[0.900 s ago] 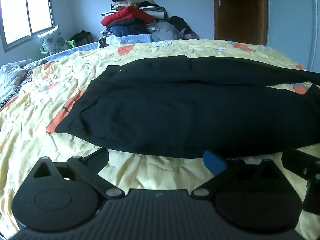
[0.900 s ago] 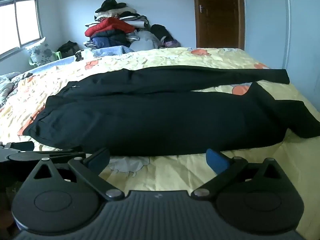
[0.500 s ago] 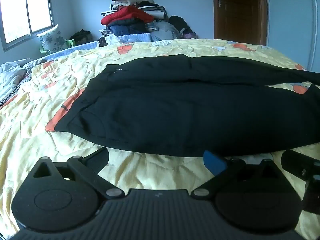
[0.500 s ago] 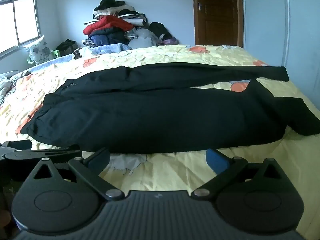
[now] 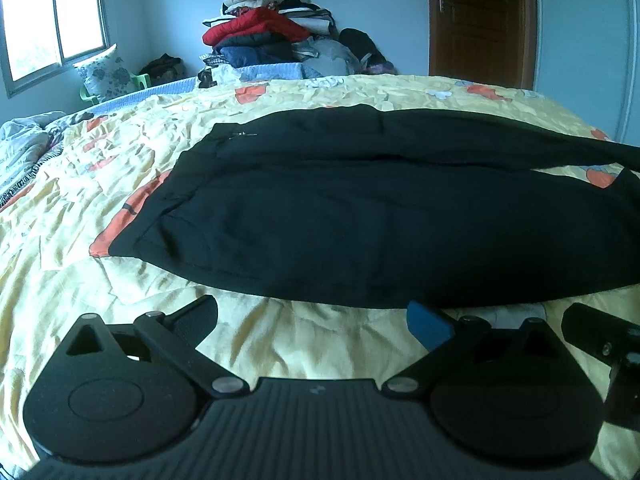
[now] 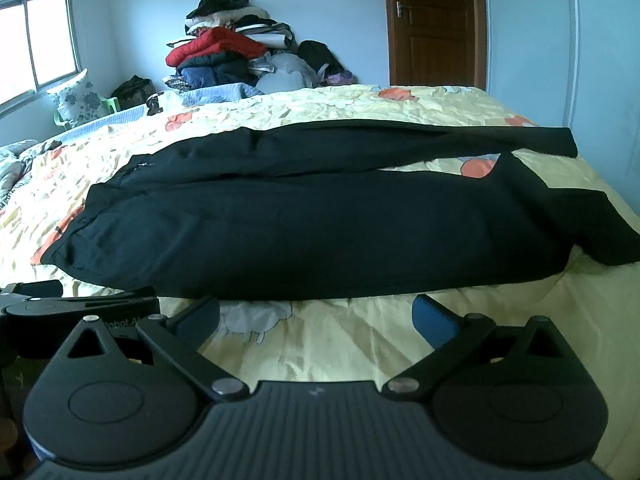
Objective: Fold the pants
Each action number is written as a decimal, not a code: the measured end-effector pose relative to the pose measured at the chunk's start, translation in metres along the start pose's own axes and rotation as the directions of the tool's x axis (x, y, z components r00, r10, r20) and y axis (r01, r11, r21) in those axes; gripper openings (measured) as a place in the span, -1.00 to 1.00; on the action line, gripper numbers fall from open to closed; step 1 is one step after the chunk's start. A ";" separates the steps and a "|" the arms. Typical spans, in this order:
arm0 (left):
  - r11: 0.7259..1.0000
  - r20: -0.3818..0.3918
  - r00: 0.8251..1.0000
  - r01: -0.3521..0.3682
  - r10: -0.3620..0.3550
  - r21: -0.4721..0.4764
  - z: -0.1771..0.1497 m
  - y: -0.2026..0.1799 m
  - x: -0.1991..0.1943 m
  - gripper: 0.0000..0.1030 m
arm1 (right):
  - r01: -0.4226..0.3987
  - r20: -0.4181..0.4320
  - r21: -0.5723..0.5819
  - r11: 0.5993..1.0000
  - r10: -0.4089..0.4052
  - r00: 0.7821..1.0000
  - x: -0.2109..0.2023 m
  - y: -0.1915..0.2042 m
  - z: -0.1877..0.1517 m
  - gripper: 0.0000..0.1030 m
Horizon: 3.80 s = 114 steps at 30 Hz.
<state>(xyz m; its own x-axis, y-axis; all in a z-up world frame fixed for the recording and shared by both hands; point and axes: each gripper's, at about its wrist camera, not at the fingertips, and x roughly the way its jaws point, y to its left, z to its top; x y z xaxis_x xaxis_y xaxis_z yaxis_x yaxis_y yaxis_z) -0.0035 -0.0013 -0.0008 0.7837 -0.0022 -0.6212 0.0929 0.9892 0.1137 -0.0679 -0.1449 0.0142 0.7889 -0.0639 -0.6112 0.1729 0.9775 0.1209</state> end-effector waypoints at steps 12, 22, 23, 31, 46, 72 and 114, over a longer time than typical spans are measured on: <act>1.000 -0.007 1.000 0.000 0.000 0.001 -0.001 -0.001 0.000 0.99 | -0.002 -0.003 -0.002 1.000 0.002 1.000 0.001 0.001 0.000 1.00; 1.000 -0.009 1.000 -0.003 0.003 -0.002 -0.002 0.000 0.002 0.99 | -0.002 -0.004 -0.002 1.000 0.002 1.000 0.002 0.002 0.000 1.00; 1.000 -0.010 1.000 -0.002 0.002 -0.004 -0.001 0.001 0.002 0.99 | -0.003 -0.004 -0.002 1.000 0.003 1.000 0.002 0.002 0.000 1.00; 1.000 -0.011 1.000 0.001 -0.002 -0.007 -0.001 0.002 0.003 0.99 | -0.006 -0.006 -0.004 1.000 0.006 1.000 0.002 0.004 -0.001 1.00; 1.000 -0.009 1.000 0.002 -0.002 -0.009 -0.001 0.004 0.003 0.99 | -0.010 -0.001 -0.011 1.000 0.010 1.000 0.000 0.006 -0.001 1.00; 0.999 -0.025 1.000 0.006 -0.007 -0.033 0.021 0.027 0.023 0.99 | -0.066 0.019 -0.094 0.993 0.068 0.998 0.017 0.019 0.048 1.00; 0.967 -0.094 0.966 -0.247 0.240 -0.069 0.156 0.115 0.174 0.99 | -0.524 -0.401 -0.430 0.735 0.364 0.841 0.366 0.135 0.254 0.95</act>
<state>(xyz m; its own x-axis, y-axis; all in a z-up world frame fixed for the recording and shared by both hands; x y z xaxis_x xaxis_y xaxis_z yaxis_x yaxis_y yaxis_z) 0.2396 0.0889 0.0253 0.7217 0.2494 -0.6457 -0.1459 0.9667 0.2103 0.3935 -0.0874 0.0054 0.4895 0.3828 -0.7835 -0.5396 0.8388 0.0728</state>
